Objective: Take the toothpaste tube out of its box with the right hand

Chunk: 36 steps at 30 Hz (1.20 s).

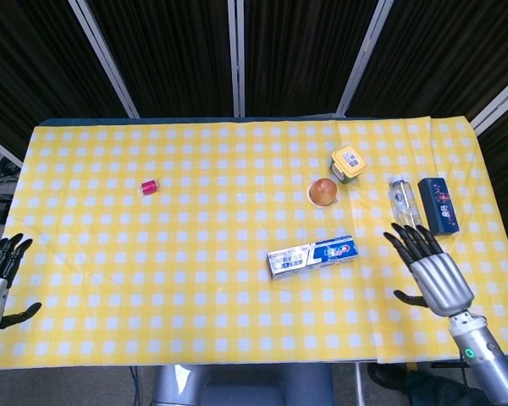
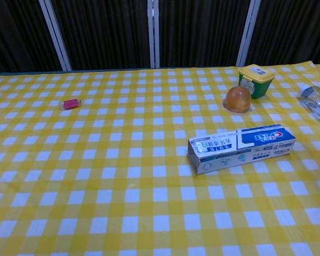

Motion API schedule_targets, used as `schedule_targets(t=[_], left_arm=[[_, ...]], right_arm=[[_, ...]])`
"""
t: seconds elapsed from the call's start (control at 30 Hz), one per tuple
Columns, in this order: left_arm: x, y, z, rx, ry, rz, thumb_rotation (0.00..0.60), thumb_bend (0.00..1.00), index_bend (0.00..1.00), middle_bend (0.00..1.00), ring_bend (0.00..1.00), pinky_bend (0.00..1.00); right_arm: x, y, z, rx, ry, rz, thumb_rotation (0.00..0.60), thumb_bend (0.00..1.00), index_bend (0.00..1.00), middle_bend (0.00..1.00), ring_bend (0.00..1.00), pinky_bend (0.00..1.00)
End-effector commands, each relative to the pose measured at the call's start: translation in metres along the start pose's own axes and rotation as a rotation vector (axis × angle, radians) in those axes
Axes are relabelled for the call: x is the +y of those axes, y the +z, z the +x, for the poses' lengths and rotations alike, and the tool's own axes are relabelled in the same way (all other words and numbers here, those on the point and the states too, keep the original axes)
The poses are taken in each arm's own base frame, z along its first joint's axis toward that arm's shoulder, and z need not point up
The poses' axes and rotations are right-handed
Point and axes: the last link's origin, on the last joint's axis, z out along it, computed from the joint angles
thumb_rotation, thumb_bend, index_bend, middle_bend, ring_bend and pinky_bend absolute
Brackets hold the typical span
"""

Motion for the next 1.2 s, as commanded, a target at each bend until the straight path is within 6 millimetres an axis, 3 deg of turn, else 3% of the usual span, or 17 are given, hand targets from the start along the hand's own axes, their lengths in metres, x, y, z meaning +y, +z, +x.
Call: schedule_targets(t=[0.03, 0.17, 0.33, 0.5, 0.7, 0.8, 0.93, 1.03, 1.2], left_arm=[[-0.001, 0.004, -0.002, -0.008, 0.006, 0.010, 0.600, 0.00, 0.00, 0.00, 0.00, 0.00], [-0.004, 0.009, -0.006, -0.020, 0.016, 0.029, 0.600, 0.00, 0.00, 0.00, 0.00, 0.00], [-0.006, 0.013, -0.009, -0.029, 0.024, 0.045, 0.600, 0.00, 0.00, 0.00, 0.00, 0.00], [-0.006, 0.015, -0.011, -0.035, 0.030, 0.051, 0.600, 0.00, 0.00, 0.00, 0.00, 0.00], [-0.006, 0.016, -0.012, -0.040, 0.031, 0.051, 0.600, 0.00, 0.00, 0.00, 0.00, 0.00], [-0.006, 0.015, -0.012, -0.039, 0.030, 0.051, 0.600, 0.00, 0.00, 0.00, 0.00, 0.00], [-0.006, 0.015, -0.011, -0.039, 0.028, 0.051, 0.600, 0.00, 0.00, 0.00, 0.00, 0.00], [-0.007, 0.016, -0.011, -0.040, 0.027, 0.053, 0.600, 0.00, 0.00, 0.00, 0.00, 0.00], [-0.007, 0.017, -0.012, -0.046, 0.028, 0.052, 0.600, 0.00, 0.00, 0.00, 0.00, 0.00]], right_arm=[[-0.022, 0.061, -0.005, -0.145, 0.012, 0.098, 0.600, 0.00, 0.00, 0.00, 0.00, 0.00], [-0.038, 0.096, -0.020, -0.256, -0.008, 0.118, 0.600, 0.00, 0.00, 0.00, 0.00, 0.00], [-0.057, 0.120, -0.042, -0.328, -0.025, 0.140, 0.600, 0.00, 0.00, 0.00, 0.00, 0.02], [-0.063, 0.135, -0.058, -0.367, -0.075, 0.136, 0.600, 0.00, 0.02, 0.01, 0.00, 0.07], [-0.063, 0.143, -0.071, -0.389, -0.112, 0.123, 0.600, 0.02, 0.08, 0.10, 0.02, 0.13], [-0.062, 0.146, -0.077, -0.391, -0.138, 0.118, 0.600, 0.04, 0.13, 0.17, 0.09, 0.19], [-0.060, 0.151, -0.080, -0.368, -0.157, 0.098, 0.600, 0.12, 0.36, 0.40, 0.36, 0.44], [-0.060, 0.152, -0.079, -0.328, -0.150, 0.086, 0.600, 0.19, 0.46, 0.48, 0.44, 0.51], [-0.061, 0.150, -0.072, -0.268, -0.131, 0.091, 0.600, 0.23, 0.49, 0.51, 0.46, 0.53]])
